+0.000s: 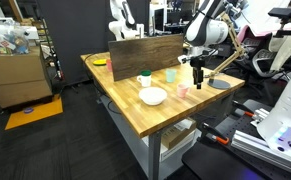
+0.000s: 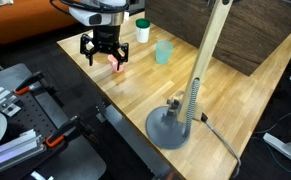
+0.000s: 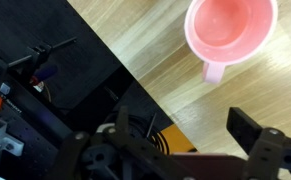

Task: Pour the contents in the pink cup into the white bowl

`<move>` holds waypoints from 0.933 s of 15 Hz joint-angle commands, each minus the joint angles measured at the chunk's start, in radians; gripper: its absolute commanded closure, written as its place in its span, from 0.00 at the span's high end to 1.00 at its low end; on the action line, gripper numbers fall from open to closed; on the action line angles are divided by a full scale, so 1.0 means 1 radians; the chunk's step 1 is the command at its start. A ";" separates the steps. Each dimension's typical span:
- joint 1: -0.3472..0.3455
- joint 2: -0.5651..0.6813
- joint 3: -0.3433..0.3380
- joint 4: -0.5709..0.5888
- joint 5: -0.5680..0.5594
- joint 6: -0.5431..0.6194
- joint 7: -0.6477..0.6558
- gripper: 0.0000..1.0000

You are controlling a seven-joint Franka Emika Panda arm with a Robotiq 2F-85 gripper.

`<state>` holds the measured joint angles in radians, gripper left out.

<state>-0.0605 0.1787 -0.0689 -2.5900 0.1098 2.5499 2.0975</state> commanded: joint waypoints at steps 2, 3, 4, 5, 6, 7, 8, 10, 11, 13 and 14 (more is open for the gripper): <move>0.019 0.113 -0.019 0.089 0.014 0.009 -0.012 1.00; 0.020 0.133 -0.023 0.110 0.014 0.007 -0.011 1.00; 0.020 0.151 -0.026 0.130 0.018 0.004 -0.013 1.00; 0.020 0.165 -0.028 0.148 0.022 0.002 -0.015 1.00; 0.020 0.179 -0.030 0.163 0.026 0.000 -0.016 1.00; 0.021 0.194 -0.031 0.176 0.029 -0.002 -0.017 1.00; 0.022 0.204 -0.031 0.187 0.032 -0.003 -0.018 1.00; 0.026 0.222 -0.027 0.201 0.038 -0.007 -0.018 1.00; 0.029 0.230 -0.026 0.206 0.040 -0.009 -0.019 1.00; 0.037 0.242 -0.025 0.213 0.045 -0.011 -0.019 1.00; 0.041 0.246 -0.024 0.215 0.050 -0.011 -0.019 0.98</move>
<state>-0.0359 0.4094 -0.0849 -2.3945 0.1272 2.5518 2.0975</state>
